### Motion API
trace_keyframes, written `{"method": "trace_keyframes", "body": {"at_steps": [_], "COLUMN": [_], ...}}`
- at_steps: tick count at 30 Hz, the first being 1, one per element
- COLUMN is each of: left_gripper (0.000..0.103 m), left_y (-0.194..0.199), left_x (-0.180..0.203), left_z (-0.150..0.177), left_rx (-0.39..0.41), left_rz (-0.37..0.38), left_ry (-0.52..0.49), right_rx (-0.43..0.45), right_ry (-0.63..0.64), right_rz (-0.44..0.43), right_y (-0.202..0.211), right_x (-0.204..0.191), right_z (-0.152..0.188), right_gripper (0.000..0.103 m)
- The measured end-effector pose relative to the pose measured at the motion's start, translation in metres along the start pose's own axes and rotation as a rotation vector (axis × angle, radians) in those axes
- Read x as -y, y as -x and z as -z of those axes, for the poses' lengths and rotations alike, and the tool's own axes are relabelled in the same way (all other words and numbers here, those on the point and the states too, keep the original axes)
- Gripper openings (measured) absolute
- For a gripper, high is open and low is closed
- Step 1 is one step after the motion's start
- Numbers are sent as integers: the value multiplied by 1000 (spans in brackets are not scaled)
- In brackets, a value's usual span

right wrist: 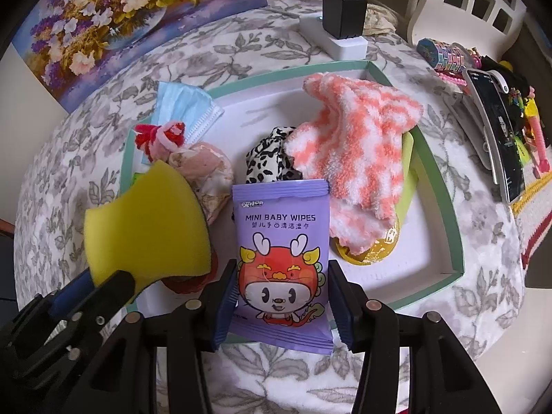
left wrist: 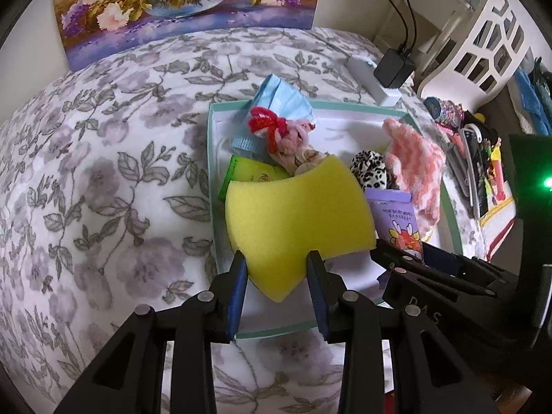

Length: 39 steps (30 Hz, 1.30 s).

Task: Organize soft objects
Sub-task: 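Carry the wipes pack over the tray with the right gripper while the left carries the sponge there, then open both grippers to drop the wipes pack and sponge into the tray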

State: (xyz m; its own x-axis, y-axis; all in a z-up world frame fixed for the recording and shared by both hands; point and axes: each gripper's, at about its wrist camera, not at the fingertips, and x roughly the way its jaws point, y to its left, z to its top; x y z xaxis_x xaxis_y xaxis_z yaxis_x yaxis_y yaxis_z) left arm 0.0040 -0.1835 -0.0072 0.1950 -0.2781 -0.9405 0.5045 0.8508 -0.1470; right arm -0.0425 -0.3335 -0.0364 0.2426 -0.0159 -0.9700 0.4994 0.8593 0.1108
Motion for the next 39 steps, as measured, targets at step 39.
{"method": "trace_keyframes", "body": {"at_steps": [39], "left_gripper": [56], "left_y": [-13], "left_x": [-7], "left_z": [-3], "left_rx": [-68], "left_rz": [-32], "left_ry": [24], "right_rx": [-33], "right_ry": [-17], "right_rz": [5], "right_y": [-18], "right_x": [-2], "right_z": [-7], "right_gripper": [64]}}
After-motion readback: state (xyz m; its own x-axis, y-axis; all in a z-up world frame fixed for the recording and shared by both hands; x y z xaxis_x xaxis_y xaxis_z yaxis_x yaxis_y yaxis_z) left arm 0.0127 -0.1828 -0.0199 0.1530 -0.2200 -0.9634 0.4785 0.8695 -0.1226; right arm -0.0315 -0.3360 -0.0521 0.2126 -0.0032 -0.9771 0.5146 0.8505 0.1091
